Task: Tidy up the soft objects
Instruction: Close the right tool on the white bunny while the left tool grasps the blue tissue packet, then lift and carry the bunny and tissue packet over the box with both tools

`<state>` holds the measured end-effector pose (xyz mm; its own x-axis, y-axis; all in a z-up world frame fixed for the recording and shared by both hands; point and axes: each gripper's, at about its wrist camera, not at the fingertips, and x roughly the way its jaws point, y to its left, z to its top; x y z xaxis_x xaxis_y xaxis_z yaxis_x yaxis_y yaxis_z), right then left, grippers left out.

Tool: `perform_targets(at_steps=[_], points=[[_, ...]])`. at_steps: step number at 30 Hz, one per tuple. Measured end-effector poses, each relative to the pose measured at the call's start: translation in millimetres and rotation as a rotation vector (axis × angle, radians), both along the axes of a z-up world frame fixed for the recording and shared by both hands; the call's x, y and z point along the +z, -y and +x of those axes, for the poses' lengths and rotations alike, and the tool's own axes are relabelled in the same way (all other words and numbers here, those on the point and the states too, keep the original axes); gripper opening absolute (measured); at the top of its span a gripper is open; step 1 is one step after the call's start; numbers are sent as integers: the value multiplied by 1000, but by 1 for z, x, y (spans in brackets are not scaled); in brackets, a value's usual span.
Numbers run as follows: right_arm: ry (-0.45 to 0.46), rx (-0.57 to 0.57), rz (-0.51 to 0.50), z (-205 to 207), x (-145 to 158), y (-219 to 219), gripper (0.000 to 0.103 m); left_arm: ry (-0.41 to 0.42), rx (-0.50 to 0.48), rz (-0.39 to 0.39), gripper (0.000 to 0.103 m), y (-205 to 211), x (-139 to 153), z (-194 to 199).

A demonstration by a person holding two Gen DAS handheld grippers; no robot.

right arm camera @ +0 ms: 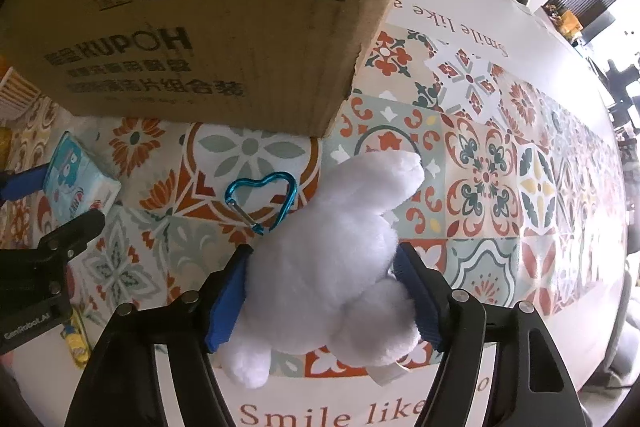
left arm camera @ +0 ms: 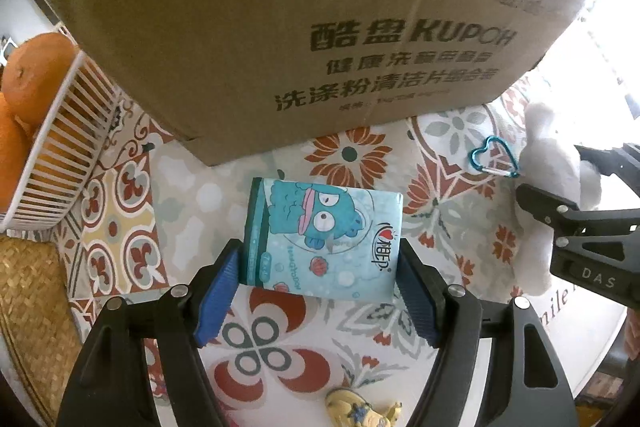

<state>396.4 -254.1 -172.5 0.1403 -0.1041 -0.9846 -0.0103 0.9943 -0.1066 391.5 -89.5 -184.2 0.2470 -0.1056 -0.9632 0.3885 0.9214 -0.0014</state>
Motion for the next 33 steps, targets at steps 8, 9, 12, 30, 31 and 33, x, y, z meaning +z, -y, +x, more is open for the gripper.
perform_targets(at_steps=[8, 9, 12, 30, 31, 33], points=[[33, 14, 23, -13, 12, -3, 70, 36, -1, -22, 74, -8, 22, -11], [40, 17, 24, -15, 15, -3, 70, 40, 0, -24, 74, -8, 24, -9], [69, 25, 26, -21, 25, -5, 70, 54, 2, -36, 74, -11, 34, -12], [285, 61, 4, -44, 98, -12, 70, 185, 1, -87, 74, -20, 99, -47], [294, 62, 5, -44, 101, -13, 70, 192, 1, -91, 74, -21, 104, -48], [320, 62, 9, -47, 110, -14, 70, 207, -1, -100, 74, -21, 111, -50]])
